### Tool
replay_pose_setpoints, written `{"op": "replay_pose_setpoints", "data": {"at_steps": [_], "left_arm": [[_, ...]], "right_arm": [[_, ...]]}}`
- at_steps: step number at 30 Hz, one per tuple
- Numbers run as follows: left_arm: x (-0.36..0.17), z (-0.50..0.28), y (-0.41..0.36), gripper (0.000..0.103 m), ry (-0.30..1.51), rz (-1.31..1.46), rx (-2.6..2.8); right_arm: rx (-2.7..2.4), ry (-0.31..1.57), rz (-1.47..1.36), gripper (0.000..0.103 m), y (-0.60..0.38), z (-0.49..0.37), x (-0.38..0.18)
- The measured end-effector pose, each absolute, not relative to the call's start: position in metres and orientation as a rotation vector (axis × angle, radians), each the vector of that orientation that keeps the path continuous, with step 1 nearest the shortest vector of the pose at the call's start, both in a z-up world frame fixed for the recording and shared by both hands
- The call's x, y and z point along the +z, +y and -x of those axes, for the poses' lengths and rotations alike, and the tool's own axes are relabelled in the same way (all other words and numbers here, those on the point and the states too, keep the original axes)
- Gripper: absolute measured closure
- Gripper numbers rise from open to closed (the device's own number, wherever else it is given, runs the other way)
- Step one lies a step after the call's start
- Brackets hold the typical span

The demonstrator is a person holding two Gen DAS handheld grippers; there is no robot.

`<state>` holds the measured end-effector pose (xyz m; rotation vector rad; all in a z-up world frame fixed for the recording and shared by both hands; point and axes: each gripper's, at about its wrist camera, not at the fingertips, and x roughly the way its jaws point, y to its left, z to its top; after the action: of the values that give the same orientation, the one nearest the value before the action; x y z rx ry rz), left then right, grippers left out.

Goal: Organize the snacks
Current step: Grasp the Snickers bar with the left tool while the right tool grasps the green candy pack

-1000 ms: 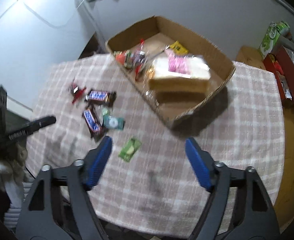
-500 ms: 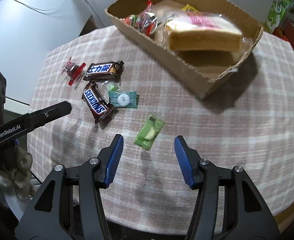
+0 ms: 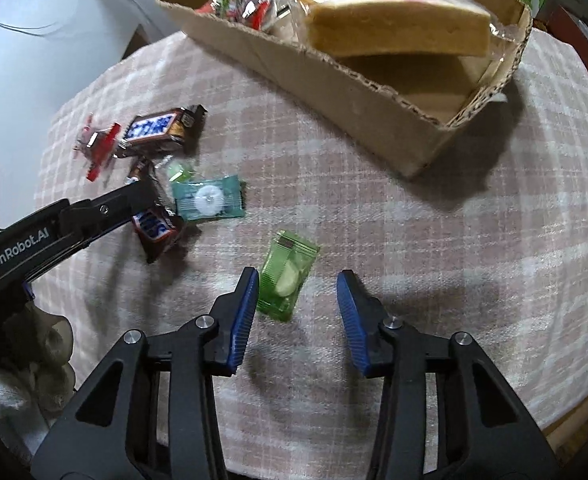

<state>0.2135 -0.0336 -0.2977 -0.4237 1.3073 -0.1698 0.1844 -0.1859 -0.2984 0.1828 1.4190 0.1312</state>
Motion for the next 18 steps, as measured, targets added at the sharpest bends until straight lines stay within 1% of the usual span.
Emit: {"op": "replay_pose_setpoints", "data": {"at_steps": [6,12,18], "left_arm": [[-0.294,-0.215,-0.055,0.066,1.28,0.262,-0.172],[-0.294,-0.209,-0.05,0.068,1.267,0.228,-0.213],[-0.293,-0.201,-0.031,0.071,1.265,0.228,-0.224]], "right_arm": [[0.134,1.424,-0.087,0.06,-0.167,-0.191,-0.302],[0.177,1.442,-0.045,0.068,-0.163,-0.192,-0.303],[0.213,1.449,-0.005,0.071,-0.16,-0.191,-0.305]]}}
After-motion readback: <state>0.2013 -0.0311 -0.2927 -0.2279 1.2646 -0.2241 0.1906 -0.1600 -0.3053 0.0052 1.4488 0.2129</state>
